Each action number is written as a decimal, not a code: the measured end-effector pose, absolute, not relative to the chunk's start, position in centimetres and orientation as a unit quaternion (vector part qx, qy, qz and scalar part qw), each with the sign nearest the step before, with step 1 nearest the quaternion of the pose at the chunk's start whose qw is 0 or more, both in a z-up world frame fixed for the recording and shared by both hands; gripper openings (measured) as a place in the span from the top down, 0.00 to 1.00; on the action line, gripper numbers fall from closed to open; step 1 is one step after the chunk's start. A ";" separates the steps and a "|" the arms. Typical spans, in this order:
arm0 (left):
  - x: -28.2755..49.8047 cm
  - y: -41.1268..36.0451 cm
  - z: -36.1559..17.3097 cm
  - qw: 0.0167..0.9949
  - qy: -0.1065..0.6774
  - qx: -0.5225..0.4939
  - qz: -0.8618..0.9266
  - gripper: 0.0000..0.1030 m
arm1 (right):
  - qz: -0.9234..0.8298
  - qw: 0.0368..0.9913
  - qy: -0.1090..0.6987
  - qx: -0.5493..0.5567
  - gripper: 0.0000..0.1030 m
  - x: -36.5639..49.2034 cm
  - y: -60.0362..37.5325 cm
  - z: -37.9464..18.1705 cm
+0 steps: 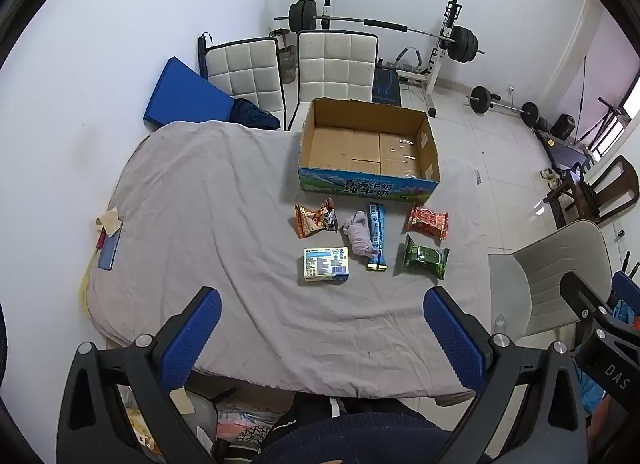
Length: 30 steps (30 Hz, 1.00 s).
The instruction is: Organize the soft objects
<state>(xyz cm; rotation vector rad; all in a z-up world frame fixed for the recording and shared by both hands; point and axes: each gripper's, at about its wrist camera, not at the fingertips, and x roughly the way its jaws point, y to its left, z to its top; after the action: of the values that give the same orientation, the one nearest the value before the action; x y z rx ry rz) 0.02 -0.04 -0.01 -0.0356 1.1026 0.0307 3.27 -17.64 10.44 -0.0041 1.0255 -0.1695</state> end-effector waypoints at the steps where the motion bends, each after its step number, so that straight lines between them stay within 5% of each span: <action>1: 0.0 -0.1 0.0 0.851 0.525 -0.017 0.014 0.00 | -0.081 0.865 0.495 0.000 0.00 3.3 -17.7 10.4; 30: -0.3 -0.2 1.2 0.855 0.519 -0.014 0.006 0.00 | -0.079 0.874 0.479 -0.007 0.00 2.4 -16.9 12.7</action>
<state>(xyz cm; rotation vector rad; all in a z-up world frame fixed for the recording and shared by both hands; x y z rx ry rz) -0.29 -0.22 1.18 -0.0300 1.0907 0.0131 2.37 -16.94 12.68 -0.0146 1.0003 -0.1645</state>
